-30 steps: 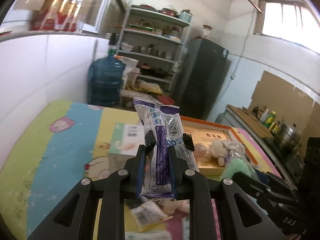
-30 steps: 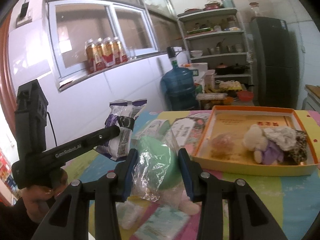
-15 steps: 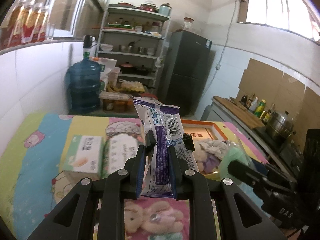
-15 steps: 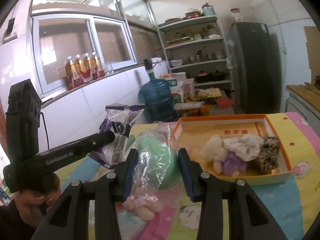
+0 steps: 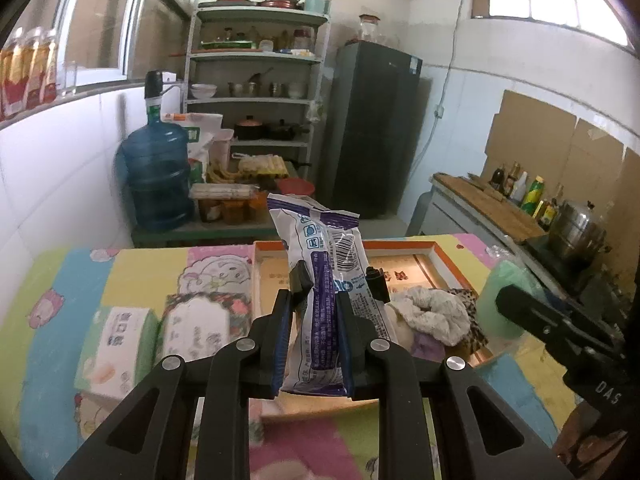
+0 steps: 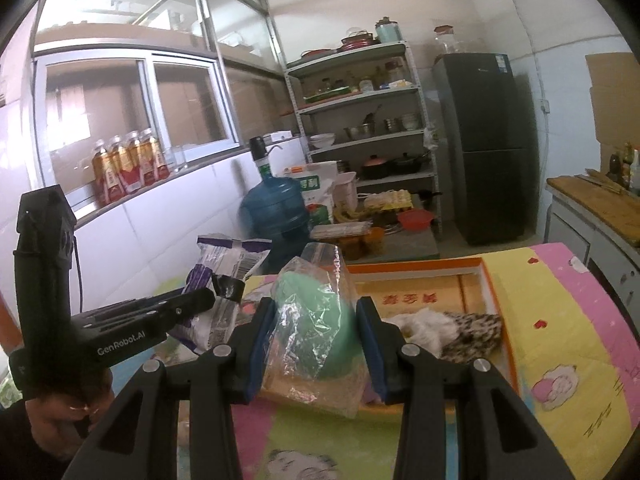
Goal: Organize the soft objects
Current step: 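Lift the snack bag and green ball and carry both over the orange box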
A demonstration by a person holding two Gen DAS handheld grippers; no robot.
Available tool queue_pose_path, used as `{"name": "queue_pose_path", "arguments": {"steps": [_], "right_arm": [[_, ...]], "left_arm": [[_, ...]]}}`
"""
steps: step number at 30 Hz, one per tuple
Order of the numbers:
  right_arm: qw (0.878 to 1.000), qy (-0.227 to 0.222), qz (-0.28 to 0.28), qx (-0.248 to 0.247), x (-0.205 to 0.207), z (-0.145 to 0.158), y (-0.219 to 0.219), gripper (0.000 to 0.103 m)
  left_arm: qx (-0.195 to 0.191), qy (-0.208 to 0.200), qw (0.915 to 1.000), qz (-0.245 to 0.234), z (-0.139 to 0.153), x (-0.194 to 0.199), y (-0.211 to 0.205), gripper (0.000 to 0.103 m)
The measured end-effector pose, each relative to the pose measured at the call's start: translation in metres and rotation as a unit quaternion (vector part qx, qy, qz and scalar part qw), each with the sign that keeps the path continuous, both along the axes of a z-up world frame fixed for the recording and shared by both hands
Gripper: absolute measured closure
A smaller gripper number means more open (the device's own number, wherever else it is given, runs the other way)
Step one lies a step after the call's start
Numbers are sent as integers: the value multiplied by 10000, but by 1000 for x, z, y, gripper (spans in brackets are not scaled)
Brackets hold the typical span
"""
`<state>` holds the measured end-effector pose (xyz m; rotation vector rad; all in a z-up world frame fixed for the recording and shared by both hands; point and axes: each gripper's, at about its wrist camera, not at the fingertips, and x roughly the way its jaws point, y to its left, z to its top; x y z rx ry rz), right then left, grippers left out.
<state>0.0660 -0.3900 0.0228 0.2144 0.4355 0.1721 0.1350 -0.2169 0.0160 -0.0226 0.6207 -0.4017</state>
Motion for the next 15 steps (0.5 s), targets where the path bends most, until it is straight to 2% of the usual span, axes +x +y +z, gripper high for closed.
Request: {"name": "queue_pose_path", "arguments": {"steps": [7, 15], "right_arm": [[9998, 116, -118, 86, 22, -3, -34, 61], [9990, 354, -229, 169, 60, -14, -68, 61]], "left_arm": [[73, 146, 9999, -51, -8, 26, -26, 81], [101, 532, 9985, 12, -23, 65, -52, 81]]}}
